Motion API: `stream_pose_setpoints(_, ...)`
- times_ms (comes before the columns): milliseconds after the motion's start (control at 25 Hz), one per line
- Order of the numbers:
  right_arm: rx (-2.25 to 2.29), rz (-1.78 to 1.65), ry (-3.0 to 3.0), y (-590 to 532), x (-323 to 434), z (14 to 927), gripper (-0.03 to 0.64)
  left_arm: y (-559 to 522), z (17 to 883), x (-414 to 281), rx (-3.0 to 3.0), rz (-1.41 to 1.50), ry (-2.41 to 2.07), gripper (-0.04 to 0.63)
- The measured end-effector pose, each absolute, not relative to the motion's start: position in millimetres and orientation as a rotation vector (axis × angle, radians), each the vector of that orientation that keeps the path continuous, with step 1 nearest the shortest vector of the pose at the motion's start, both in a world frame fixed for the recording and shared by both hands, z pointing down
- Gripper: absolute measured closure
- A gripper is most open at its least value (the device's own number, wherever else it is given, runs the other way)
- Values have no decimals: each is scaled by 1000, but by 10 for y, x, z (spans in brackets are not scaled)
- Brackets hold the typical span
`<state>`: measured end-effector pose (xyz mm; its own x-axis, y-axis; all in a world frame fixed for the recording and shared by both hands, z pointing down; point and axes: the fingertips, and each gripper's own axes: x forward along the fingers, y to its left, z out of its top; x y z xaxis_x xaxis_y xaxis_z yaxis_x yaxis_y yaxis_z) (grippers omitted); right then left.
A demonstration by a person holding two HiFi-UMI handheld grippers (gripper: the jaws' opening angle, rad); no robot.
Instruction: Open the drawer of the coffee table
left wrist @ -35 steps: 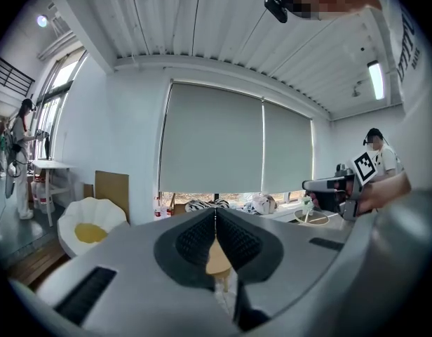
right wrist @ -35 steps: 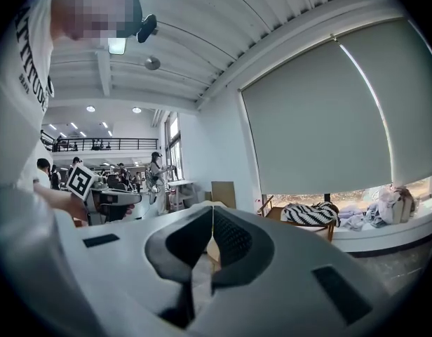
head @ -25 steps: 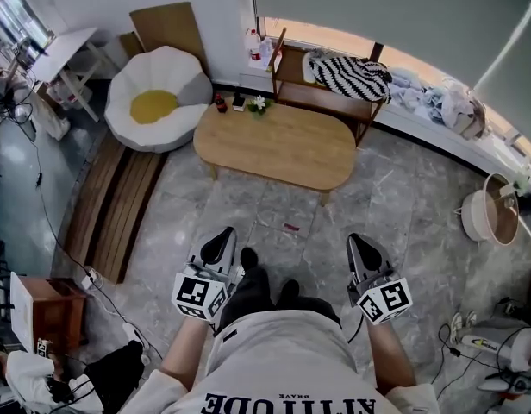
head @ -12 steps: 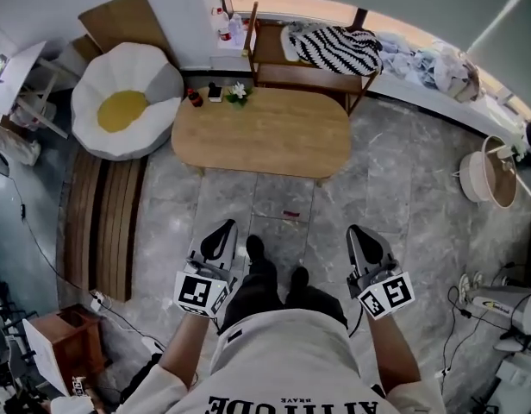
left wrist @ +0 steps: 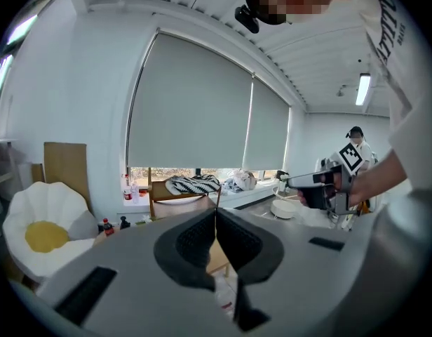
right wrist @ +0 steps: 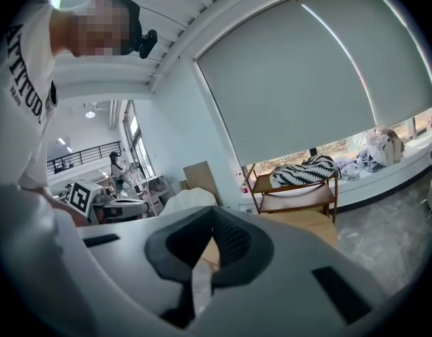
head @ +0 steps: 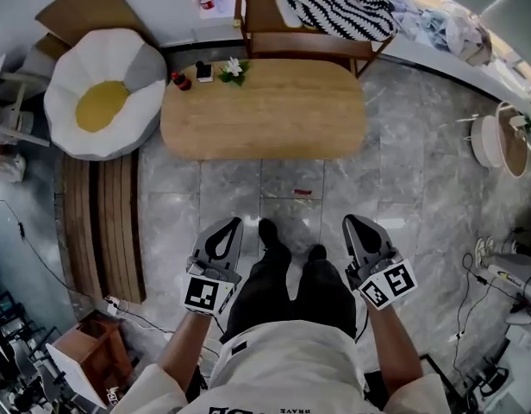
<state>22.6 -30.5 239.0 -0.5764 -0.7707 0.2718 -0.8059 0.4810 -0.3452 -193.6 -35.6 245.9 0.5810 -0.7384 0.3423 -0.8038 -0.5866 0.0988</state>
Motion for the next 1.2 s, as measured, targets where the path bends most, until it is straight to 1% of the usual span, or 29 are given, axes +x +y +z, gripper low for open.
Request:
stream_pose_setpoints(160,1418,711,-2528,-449,165,2852,600,-484,2799,-1879,2520,348,-1173,575)
stream_pose_setpoints(400,1394,806,-2446,-709,397,3654,600,-686,3396,-1621,2477,422,-1149,575)
stream_pose_setpoints(560,1306,913,-2407,-837,590,4182,598,-801,3786,-1400,2423,448,-1174,575)
stream_pose_setpoints(920,1184,1080,-2380,-1193,839,5339,598,-1021,4753,-1201,2251,461,-1261,575)
stream_pose_setpoints(1000,1173,1159,-2379,-1272,875,5619,595,-1056,4976,-1134,2226,469,-1269,575)
stream_pose_setpoints(1120,1126,1251,-2382,-1398,891,6056,565,-1118,5285,-991,2213,472,-1270,575)
stream_pose_setpoints(1200,1095,1286,-2384,-1460,898,6323,558,-1138,5511,-885,2205,477,-1263,575)
